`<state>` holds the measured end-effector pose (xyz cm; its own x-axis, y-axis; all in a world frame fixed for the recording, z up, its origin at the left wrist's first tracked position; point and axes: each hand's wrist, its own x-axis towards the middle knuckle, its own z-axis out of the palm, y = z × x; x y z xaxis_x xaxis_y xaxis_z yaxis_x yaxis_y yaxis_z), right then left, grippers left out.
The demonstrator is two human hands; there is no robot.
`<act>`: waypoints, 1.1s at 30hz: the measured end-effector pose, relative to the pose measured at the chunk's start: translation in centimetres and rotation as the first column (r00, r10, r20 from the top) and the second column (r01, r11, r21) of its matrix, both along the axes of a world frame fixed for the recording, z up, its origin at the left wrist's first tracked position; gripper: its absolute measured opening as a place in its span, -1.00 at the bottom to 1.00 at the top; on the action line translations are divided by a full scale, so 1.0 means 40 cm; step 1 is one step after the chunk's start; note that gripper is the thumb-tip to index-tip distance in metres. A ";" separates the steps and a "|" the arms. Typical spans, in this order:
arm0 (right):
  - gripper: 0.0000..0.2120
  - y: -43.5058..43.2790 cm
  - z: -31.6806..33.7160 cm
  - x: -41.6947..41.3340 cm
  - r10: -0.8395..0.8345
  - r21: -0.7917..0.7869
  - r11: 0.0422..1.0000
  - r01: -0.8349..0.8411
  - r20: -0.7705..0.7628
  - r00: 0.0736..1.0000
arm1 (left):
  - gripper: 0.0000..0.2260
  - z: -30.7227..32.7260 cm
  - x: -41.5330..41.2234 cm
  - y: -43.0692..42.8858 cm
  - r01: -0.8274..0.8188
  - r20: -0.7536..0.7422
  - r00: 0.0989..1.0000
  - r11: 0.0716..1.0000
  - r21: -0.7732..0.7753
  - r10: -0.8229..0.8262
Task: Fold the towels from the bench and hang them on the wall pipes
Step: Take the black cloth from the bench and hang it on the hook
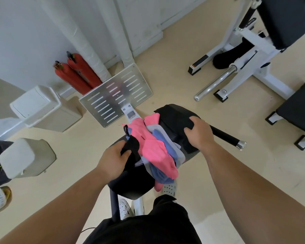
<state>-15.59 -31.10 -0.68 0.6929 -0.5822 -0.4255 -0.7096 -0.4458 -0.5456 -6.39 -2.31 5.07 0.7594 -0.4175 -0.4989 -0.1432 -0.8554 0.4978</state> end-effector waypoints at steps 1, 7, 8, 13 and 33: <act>-0.58 0.005 0.032 0.022 0.029 -0.032 0.999 -0.028 0.057 0.998 | -0.92 0.009 0.002 0.009 -0.014 0.020 1.000 1.000 -0.002 0.014; -0.78 0.095 0.263 0.169 0.290 -0.300 0.933 -0.198 0.302 0.908 | -0.80 0.086 0.034 0.136 -0.088 0.089 0.992 0.994 -0.063 0.094; -0.80 0.119 0.304 0.195 0.349 -0.367 0.900 -0.234 0.287 0.892 | -0.81 0.097 0.040 0.170 -0.095 0.099 0.990 0.993 -0.075 0.102; -0.84 0.281 0.531 0.309 0.431 -0.641 0.740 -0.203 0.220 0.875 | -0.89 0.133 0.071 0.376 -0.179 0.094 0.975 0.962 -0.205 0.201; -0.72 1.236 0.710 0.286 0.828 -0.692 -0.261 -0.673 -0.519 0.213 | -0.84 0.372 0.179 1.008 -0.396 0.033 0.838 0.649 -0.649 0.545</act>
